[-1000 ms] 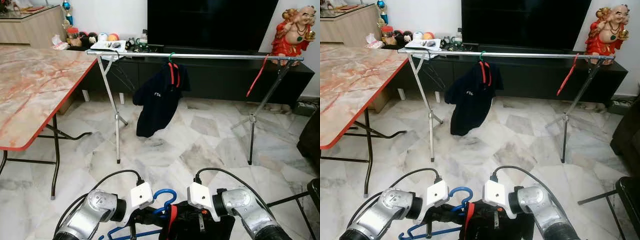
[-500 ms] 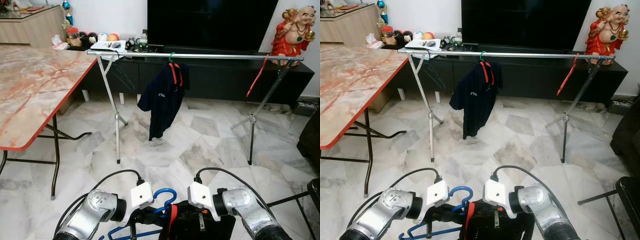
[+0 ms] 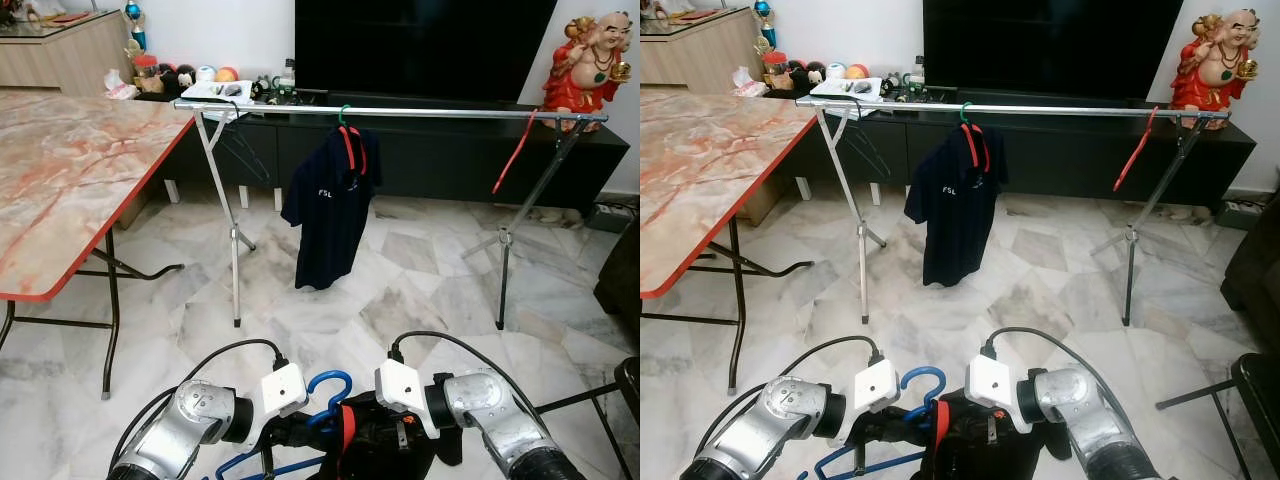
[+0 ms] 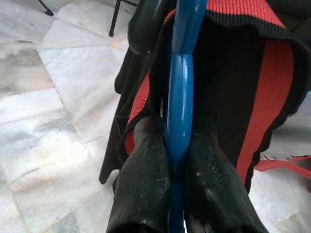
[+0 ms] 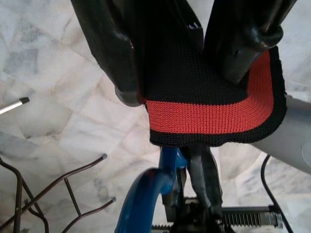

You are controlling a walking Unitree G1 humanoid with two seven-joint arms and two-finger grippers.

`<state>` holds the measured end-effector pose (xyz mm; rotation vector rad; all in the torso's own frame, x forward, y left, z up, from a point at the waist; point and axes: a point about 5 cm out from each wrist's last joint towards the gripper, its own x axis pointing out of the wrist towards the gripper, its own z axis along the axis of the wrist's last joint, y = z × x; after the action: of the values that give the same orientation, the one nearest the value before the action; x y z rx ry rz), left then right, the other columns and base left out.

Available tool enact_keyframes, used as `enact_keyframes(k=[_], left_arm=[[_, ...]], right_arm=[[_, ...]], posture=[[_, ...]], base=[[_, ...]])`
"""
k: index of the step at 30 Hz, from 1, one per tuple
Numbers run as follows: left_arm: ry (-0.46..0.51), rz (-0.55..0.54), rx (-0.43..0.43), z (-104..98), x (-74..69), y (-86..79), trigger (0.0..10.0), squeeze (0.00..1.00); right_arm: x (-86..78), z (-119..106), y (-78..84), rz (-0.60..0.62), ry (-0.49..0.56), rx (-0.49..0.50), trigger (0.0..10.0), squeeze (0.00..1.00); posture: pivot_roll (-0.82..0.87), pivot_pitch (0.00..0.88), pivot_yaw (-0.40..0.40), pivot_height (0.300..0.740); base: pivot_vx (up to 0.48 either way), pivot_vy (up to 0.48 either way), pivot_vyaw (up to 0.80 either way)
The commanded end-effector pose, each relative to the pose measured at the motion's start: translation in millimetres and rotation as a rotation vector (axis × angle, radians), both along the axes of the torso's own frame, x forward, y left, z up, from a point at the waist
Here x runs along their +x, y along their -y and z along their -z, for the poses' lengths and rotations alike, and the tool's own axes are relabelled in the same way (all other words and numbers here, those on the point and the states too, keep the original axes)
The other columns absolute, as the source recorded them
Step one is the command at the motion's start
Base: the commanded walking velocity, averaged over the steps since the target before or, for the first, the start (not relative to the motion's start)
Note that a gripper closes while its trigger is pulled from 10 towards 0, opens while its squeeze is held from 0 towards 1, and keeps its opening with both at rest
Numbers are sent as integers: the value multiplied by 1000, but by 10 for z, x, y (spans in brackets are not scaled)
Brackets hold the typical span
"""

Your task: Hang hanger

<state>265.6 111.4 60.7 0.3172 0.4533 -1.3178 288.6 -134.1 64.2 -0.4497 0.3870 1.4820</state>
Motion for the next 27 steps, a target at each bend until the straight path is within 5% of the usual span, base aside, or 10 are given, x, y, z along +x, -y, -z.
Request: enact_keyframes(k=[1, 8, 9, 10, 12, 13, 15, 21, 22, 27], left_arm=[[18, -21, -16, -49, 45, -20, 0, 0], [18, -30, -17, -43, 45, -25, 0, 0], [18, -32, -17, -42, 44, -24, 0, 0], [18, -33, -17, -41, 43, -25, 0, 0], [18, -34, -17, -39, 42, -26, 0, 0], [18, -37, -17, -38, 43, -26, 0, 0], [19, -39, -17, -38, 44, -26, 0, 0], [20, -42, -17, -37, 44, -30, 0, 0], [20, -43, -17, -38, 43, -31, 0, 0], [21, -45, -17, -36, 43, -36, 0, 0]], right_arm=[[12, -52, 1, -27, 32, -10, 10000, 1000], [22, -75, 0, -1, 45, 23, 10000, 816], [23, -86, -5, 2, 47, 35, 10000, 165], [24, -90, -7, 4, 47, 40, 10000, 0], [25, -94, -8, 9, 48, 47, 10000, 0], [29, -101, -7, 15, 50, 57, 3255, 0], [33, -111, -7, 25, 48, 75, 0, 0], [48, -142, -12, 55, 64, 104, 0, 0], [56, -155, -16, 68, 72, 119, 1569, 0], [57, -191, -34, 95, 55, 188, 0, 0]], posture=[[106, 11, -46, 740], [104, 14, -49, 740], [106, 18, -51, 740], [106, 18, -51, 740], [106, 18, -51, 740], [106, 21, -53, 740], [106, 21, -53, 740], [107, 24, -52, 740], [108, 26, -51, 740], [109, 27, -50, 740]], base=[[0, 0, 0], [0, 0, 0], [0, 0, 0], [0, 0, 0], [0, 0, 0], [0, 0, 0], [0, 0, 0], [0, 0, 0], [0, 0, 0], [0, 0, 0]])
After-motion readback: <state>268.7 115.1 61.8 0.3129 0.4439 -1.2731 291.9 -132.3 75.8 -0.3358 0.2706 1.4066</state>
